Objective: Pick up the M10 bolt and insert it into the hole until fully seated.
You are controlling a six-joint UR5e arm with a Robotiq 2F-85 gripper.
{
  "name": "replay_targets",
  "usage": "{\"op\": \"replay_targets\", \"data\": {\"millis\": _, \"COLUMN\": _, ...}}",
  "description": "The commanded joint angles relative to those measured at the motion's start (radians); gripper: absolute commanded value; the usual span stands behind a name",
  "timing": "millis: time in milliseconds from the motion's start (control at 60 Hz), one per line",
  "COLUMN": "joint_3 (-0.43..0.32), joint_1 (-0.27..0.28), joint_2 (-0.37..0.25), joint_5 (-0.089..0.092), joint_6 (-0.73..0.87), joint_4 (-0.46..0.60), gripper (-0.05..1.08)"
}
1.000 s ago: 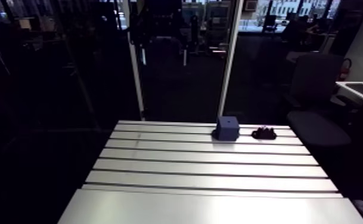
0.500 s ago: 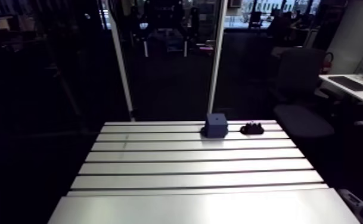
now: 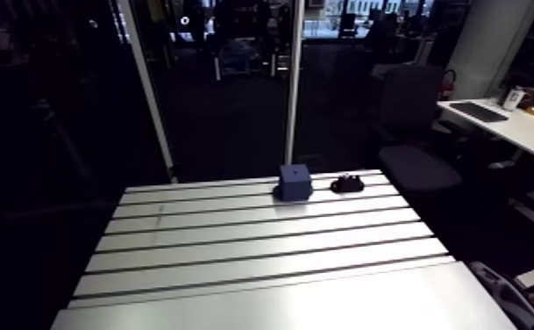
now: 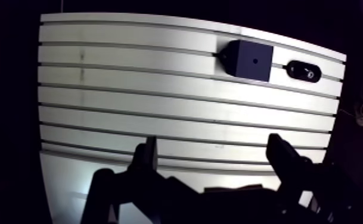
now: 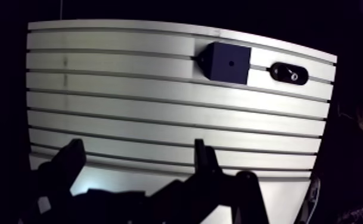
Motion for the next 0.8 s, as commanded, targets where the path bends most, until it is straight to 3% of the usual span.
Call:
{"op": "replay_targets", "data": {"millis": 17, "joint_3": 0.019, "joint_1": -0.030, "joint_2": -0.001, "joint_5": 0.000, "joint_6": -0.048, "joint_4": -0.030, "gripper": 0.00}}
{"op": "replay_targets", "data": {"millis": 417, "joint_3": 0.074, "joint_1": -0.082, "joint_2": -0.003, "joint_5": -0.001, "joint_6": -0.050, "joint_4": -0.113, "gripper": 0.00}}
{"op": "replay_targets", "data": {"millis": 667, "joint_3": 0.138, "joint_1": -0.128, "joint_2": 0.000, "joint_5": 0.006, "joint_6": -0.054, "joint_4": -0.234, "gripper": 0.00}}
{"op": "replay_targets", "data": {"millis": 717, "joint_3": 0.146, "joint_1": -0.142, "joint_2": 0.011, "joint_5": 0.013, "joint_6": -0.067, "joint_4": -0.254, "gripper": 0.00}}
{"op": "replay_targets", "data": {"millis": 800, "joint_3": 0.153, "joint_1": -0.156, "joint_2": 0.036, "joint_5": 0.011, "joint_6": -0.093, "joint_4": -0.261, "gripper": 0.00}}
